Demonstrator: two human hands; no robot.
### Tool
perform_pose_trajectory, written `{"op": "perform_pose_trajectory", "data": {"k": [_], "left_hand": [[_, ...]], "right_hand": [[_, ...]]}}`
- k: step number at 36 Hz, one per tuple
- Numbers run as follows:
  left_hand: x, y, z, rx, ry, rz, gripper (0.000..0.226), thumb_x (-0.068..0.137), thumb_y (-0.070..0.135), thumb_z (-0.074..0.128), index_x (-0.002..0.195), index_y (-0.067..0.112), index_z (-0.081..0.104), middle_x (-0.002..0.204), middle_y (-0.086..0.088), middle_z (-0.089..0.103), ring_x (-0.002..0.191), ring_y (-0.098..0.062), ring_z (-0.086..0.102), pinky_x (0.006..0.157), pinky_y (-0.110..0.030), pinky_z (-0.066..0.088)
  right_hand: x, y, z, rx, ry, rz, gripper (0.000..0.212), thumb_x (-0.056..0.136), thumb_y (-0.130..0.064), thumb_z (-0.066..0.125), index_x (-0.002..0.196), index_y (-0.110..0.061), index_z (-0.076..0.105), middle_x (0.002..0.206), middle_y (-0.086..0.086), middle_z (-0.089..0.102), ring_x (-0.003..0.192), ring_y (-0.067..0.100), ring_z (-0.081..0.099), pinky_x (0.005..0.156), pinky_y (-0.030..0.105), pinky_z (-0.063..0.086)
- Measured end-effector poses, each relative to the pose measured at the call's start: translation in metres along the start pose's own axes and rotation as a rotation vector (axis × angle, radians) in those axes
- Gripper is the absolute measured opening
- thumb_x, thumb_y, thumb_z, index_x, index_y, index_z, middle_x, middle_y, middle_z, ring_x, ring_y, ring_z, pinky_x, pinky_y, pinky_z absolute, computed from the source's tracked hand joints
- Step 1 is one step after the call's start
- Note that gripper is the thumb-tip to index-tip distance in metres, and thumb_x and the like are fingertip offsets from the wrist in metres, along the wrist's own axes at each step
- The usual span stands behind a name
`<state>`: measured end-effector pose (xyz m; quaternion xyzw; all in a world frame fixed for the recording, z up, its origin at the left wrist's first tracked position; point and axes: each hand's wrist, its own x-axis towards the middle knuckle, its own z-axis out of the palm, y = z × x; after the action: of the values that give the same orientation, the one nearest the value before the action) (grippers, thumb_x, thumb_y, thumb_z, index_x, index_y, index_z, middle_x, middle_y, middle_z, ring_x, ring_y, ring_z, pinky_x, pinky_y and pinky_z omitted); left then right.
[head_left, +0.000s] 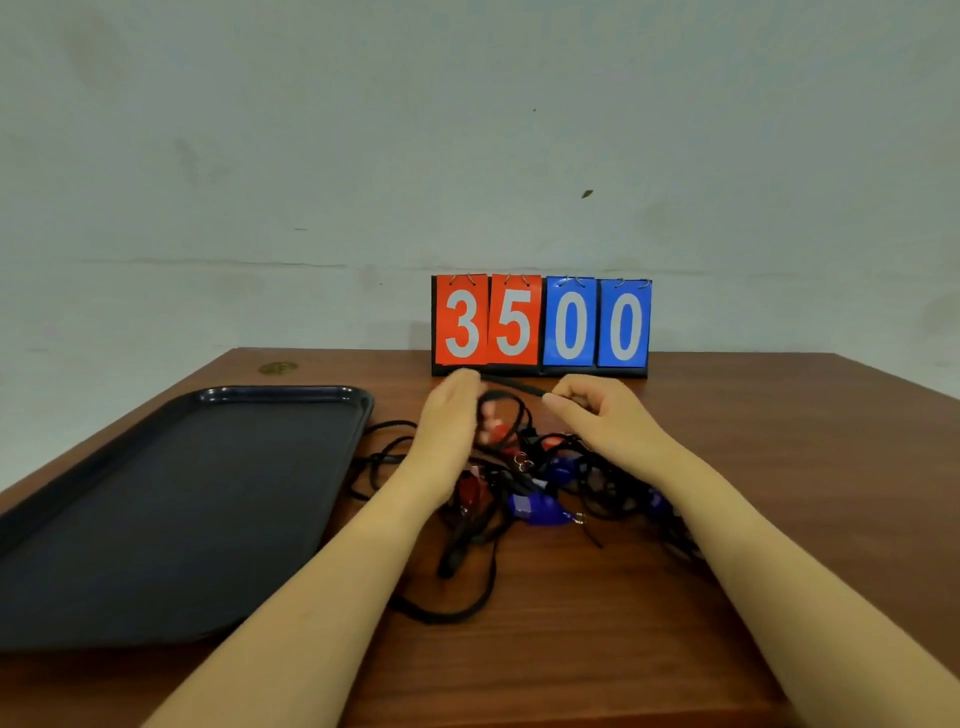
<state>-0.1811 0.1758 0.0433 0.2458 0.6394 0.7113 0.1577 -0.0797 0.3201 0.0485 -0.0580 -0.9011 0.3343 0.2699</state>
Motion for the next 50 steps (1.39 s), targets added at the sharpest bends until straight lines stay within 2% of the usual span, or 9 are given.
{"op": "perform_pose_trajectory", "data": {"k": [4,9,20,27,30,32,35,42,50], "left_hand": [[0.004,0.004,-0.016,-0.145,0.215,0.046,0.021,0.096,0.017,0.037,0.079,0.015,0.049,0.062,0.002,0.047,0.05,-0.007,0.041,0.047,-0.019,0.038],[0.004,0.003,-0.018,-0.251,0.353,0.09,0.022,0.097,0.016,0.033,0.084,0.015,0.05,0.066,0.001,0.045,0.058,-0.009,0.04,0.053,-0.023,0.032],[0.019,-0.013,-0.034,-0.159,0.543,0.059,0.029,0.1,0.023,0.035,0.076,0.019,0.052,0.073,-0.002,0.05,0.065,-0.013,0.045,0.059,-0.028,0.035],[0.016,-0.01,-0.036,-0.138,0.547,0.079,0.032,0.101,0.024,0.034,0.076,0.018,0.052,0.074,-0.002,0.052,0.065,-0.013,0.045,0.061,-0.029,0.037],[0.013,-0.01,-0.031,0.002,0.428,0.152,0.031,0.102,0.026,0.037,0.079,0.017,0.056,0.074,-0.001,0.054,0.069,-0.015,0.049,0.063,-0.03,0.039],[0.009,-0.008,-0.026,0.139,0.29,0.228,0.029,0.102,0.026,0.039,0.083,0.019,0.059,0.075,0.001,0.056,0.07,-0.013,0.051,0.064,-0.026,0.041],[0.001,-0.006,-0.015,0.3,0.095,0.335,0.023,0.102,0.024,0.041,0.087,0.023,0.059,0.076,0.008,0.056,0.067,-0.004,0.052,0.062,-0.016,0.041],[-0.003,-0.014,-0.009,0.464,-0.038,0.466,0.014,0.099,0.027,0.048,0.092,0.034,0.058,0.09,0.014,0.063,0.087,0.001,0.062,0.079,-0.022,0.053],[-0.003,-0.014,-0.007,0.544,-0.054,0.489,0.015,0.099,0.026,0.048,0.09,0.036,0.055,0.088,0.015,0.061,0.085,0.014,0.054,0.069,-0.001,0.042]], "right_hand": [[0.0,0.0,-0.017,0.518,-0.149,0.11,0.039,0.092,-0.037,0.052,0.063,-0.015,0.04,0.053,-0.002,0.032,0.047,0.012,0.035,0.052,0.02,0.039],[0.005,0.004,-0.027,0.894,-0.024,0.204,0.03,0.1,-0.027,0.042,0.077,-0.011,0.053,0.054,-0.004,0.031,0.049,0.012,0.035,0.052,0.023,0.037],[0.007,0.012,-0.025,0.649,0.263,0.32,0.032,0.098,-0.019,0.051,0.067,-0.016,0.043,0.053,-0.005,0.03,0.048,0.01,0.022,0.044,0.021,0.021],[0.008,0.035,-0.028,0.154,0.623,0.381,0.023,0.097,-0.023,0.049,0.086,-0.009,0.063,0.083,0.004,0.063,0.072,0.014,0.053,0.059,0.02,0.039],[0.007,0.046,-0.025,-0.173,0.452,0.432,0.022,0.097,-0.028,0.047,0.101,-0.017,0.066,0.102,0.005,0.066,0.089,0.016,0.058,0.067,0.025,0.045],[0.008,0.049,-0.018,-0.367,0.335,0.381,0.029,0.095,-0.034,0.05,0.118,-0.022,0.063,0.119,0.003,0.06,0.116,0.02,0.05,0.09,0.035,0.046],[0.009,0.035,-0.005,-0.219,0.243,0.212,0.04,0.095,-0.037,0.052,0.134,-0.026,0.052,0.136,-0.006,0.051,0.13,0.011,0.04,0.108,0.038,0.037],[0.001,0.009,0.016,0.135,-0.043,0.033,0.032,0.099,-0.034,0.046,0.131,-0.037,0.053,0.133,-0.019,0.052,0.119,-0.006,0.048,0.094,0.016,0.04],[-0.001,-0.004,0.024,0.225,0.006,0.01,0.01,0.094,-0.03,0.056,0.094,-0.031,0.066,0.091,-0.012,0.069,0.089,-0.002,0.063,0.081,0.016,0.049]]}}
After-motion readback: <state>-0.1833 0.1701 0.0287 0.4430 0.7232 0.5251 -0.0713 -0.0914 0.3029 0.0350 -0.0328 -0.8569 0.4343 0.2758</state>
